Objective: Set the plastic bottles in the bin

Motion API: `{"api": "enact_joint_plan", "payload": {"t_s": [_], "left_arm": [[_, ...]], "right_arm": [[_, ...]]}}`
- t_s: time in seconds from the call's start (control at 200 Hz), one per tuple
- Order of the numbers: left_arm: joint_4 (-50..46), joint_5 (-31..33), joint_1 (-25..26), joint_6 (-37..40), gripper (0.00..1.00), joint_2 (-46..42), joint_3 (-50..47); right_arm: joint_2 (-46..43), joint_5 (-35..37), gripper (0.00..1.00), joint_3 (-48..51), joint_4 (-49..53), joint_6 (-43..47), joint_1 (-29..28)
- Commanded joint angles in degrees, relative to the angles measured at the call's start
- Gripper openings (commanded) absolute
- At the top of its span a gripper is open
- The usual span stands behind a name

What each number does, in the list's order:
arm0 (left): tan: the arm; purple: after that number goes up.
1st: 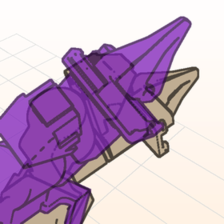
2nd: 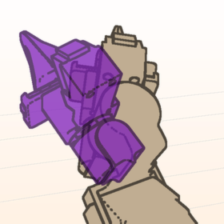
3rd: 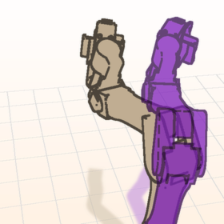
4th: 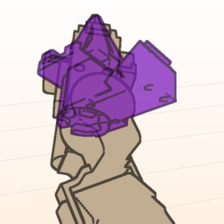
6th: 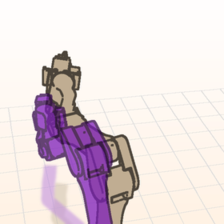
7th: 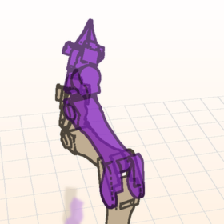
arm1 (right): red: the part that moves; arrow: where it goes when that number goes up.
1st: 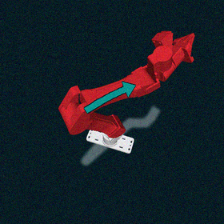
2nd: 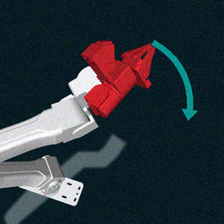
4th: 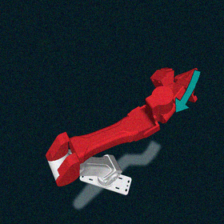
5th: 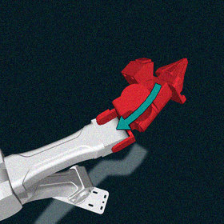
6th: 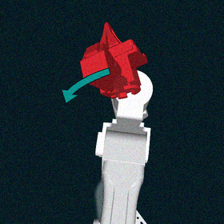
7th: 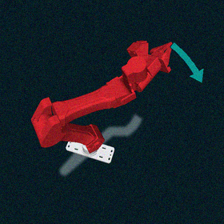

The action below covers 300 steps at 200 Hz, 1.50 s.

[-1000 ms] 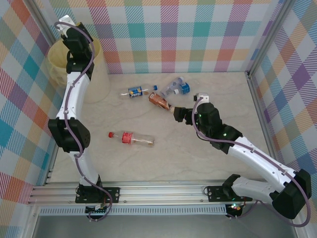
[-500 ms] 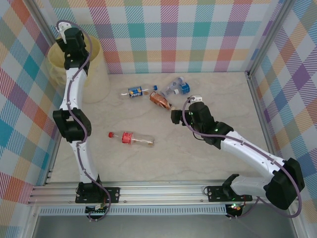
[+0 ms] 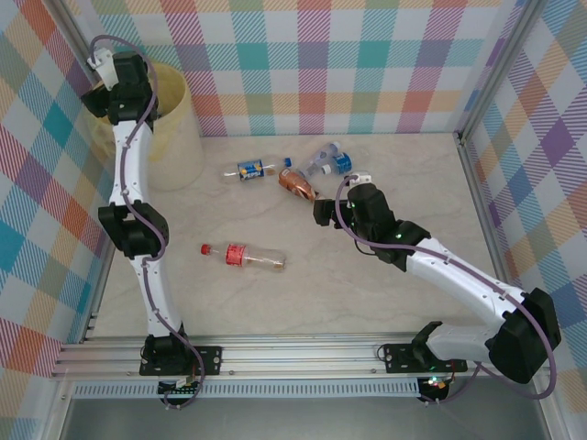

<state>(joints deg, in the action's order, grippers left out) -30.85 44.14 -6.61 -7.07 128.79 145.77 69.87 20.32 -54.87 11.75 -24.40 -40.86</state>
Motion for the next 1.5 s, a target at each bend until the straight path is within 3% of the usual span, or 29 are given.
{"api": "enact_joint_plan", "payload": {"t_s": [0.0,0.18,0.45,0.605,0.92,1.2,1.375,1.495], "left_arm": [[-8.4,-2.6,1.4,-6.5,0.97,-5.7,2.1],[-15.0,-8.9,4.8,-14.9,1.00,-10.8,-2.6],[-12.0,-14.7,10.7,-28.2,1.00,-23.3,-24.0],[-7.8,-23.9,14.4,-36.2,1.00,-31.9,-37.8],[-3.9,-28.8,25.5,-47.3,1.00,-44.8,-59.6],[-11.3,-36.4,27.0,-55.6,1.00,-54.9,-74.6],[-17.5,-38.4,30.2,-65.8,1.00,-59.2,-82.8],[-16.2,-38.1,30.7,-70.8,0.99,-62.3,-88.4]], "right_arm": [[-0.9,-1.0,1.00,-1.8,0.8,0.2,0.2],[-3.2,-1.0,1.00,-0.5,0.7,-0.9,0.2],[-8.9,-1.4,1.00,3.8,0.3,-2.9,0.2],[-12.3,-1.4,1.00,6.7,-0.2,-3.3,0.2],[-14.9,-3.5,1.00,10.3,-2.3,-1.6,0.2],[-14.2,-4.8,1.00,10.5,-3.1,0.4,0.2],[-12.9,-5.0,1.00,10.0,-3.6,0.2,0.2],[-12.0,-5.5,1.00,9.5,-3.6,0.1,0.2]]}}
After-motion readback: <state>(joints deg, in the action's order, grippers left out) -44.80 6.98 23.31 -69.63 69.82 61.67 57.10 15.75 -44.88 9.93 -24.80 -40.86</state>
